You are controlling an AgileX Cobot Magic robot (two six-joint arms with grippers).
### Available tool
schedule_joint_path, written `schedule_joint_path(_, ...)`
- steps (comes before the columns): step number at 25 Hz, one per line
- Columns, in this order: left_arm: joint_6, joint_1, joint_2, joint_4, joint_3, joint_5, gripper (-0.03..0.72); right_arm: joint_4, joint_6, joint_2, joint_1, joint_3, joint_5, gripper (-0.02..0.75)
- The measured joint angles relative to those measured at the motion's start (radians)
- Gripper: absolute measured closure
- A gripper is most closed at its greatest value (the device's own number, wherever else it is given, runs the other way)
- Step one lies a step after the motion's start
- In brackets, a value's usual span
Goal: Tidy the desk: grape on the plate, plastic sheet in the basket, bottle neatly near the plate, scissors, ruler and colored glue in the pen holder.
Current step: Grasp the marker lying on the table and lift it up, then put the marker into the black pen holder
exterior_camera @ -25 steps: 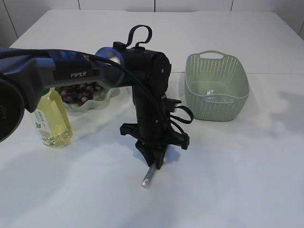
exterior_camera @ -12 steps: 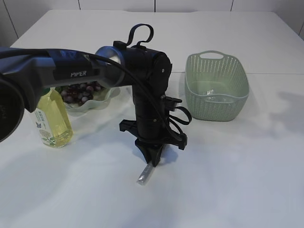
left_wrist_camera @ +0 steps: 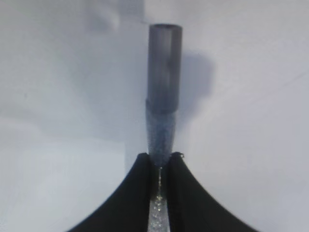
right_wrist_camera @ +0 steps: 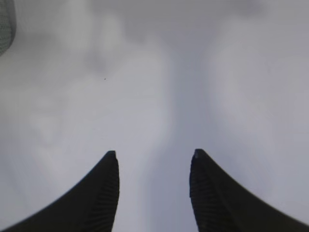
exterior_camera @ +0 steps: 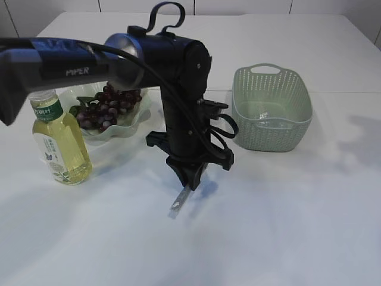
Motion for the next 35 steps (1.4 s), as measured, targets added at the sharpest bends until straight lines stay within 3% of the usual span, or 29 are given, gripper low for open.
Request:
schedule_joint_path(4,0.002,0.000,-0.087,0.019,0.062,0.000,0.637,0.000,0.000,0.000,0.000,0.000,0.000,0.356)
schedule_joint_path(8,0.002,-0.002,-0.207,0.039,0.200,-0.058,0.637,0.000,-0.002,0.000,0.000,0.000,0.000,0.356)
schedule_joint_path(19,0.002,-0.011,-0.477,0.066,0.777,-0.817,0.638,0.000,-0.004,0.000,0.000,0.000,0.000,0.356)
schedule_joint_path(23,0.002,-0.011,-0.487,0.093,0.916,-1.057,0.638,0.000,-0.008,0.000,0.000,0.000,0.000,0.356)
schedule_joint_path(35,0.002,-0.011,-0.524,0.129,0.952,-1.543,0.638,0.000,-0.011,0.000,0.000,0.000,0.000,0.356)
